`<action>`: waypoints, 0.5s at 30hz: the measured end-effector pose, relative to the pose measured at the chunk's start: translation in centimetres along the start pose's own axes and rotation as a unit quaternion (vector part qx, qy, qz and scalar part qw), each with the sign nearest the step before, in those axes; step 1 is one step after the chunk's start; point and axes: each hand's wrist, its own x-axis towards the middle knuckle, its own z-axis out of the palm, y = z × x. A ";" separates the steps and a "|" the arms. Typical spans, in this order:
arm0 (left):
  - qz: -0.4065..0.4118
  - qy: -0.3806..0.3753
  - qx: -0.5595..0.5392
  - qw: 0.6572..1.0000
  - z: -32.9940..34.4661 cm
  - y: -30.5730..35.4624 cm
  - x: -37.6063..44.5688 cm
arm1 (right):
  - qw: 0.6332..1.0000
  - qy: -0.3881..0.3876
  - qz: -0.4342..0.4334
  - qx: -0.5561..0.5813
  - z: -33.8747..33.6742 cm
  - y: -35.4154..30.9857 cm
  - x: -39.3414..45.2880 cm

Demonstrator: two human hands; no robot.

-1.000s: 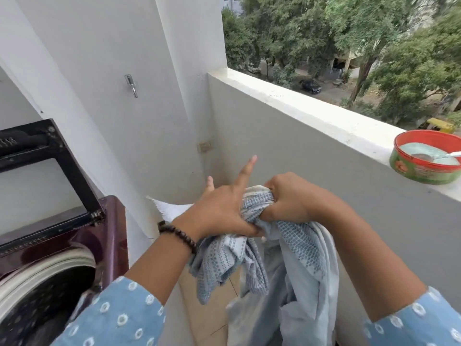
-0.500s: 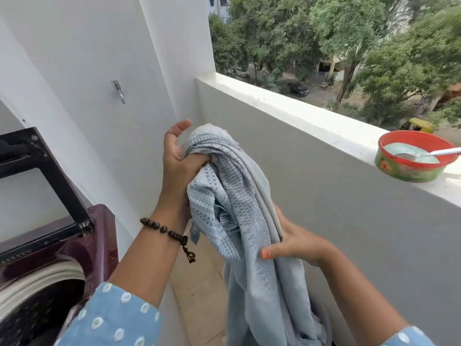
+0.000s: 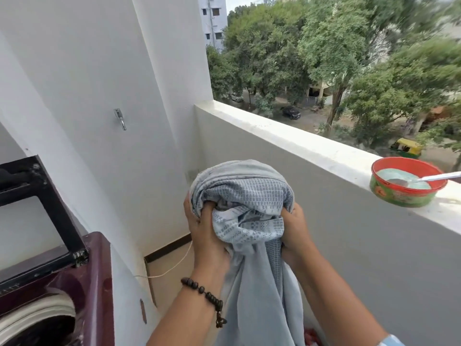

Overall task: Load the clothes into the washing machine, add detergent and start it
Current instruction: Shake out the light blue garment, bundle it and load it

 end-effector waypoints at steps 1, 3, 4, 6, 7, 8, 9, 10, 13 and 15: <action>-0.011 -0.021 0.016 1.000 -0.2 -0.7 -0.6 | 1.000 0.013 -0.003 0.010 0.3 -0.8 0.3; -0.042 -0.058 0.040 0.997 -0.1 -1.7 -1.5 | 1.000 0.018 -0.008 0.021 0.3 -1.8 0.5; -0.049 -0.065 0.043 0.996 0.1 -1.4 -1.6 | 1.000 0.015 -0.012 0.020 0.4 -2.2 0.5; -0.070 -0.099 0.059 0.991 0.0 -0.1 -1.8 | 1.000 0.009 -0.026 0.013 0.5 -3.0 0.3; -0.081 -0.130 0.073 0.985 -0.2 0.9 -1.7 | 0.999 0.004 -0.035 0.014 0.4 -3.6 0.2; -0.096 -0.165 0.093 0.977 -0.5 1.9 -1.5 | 0.999 -0.005 -0.042 0.004 0.2 -4.2 0.1; -0.111 -0.202 0.113 0.967 -1.0 2.8 -1.0 | 0.998 -0.015 -0.051 -0.020 0.1 -4.9 0.1; -0.123 -0.240 0.137 0.953 -1.5 4.0 -0.4 | 0.997 -0.022 -0.061 -0.045 -0.1 -5.7 0.0; -0.082 -0.325 0.234 0.912 -2.2 7.7 1.2 | 0.988 -0.026 -0.101 -0.114 -0.5 -8.7 0.0; -0.016 -0.363 0.298 0.883 -2.0 10.0 1.9 | 0.964 -0.061 -0.143 -0.216 -0.3 -10.9 -0.2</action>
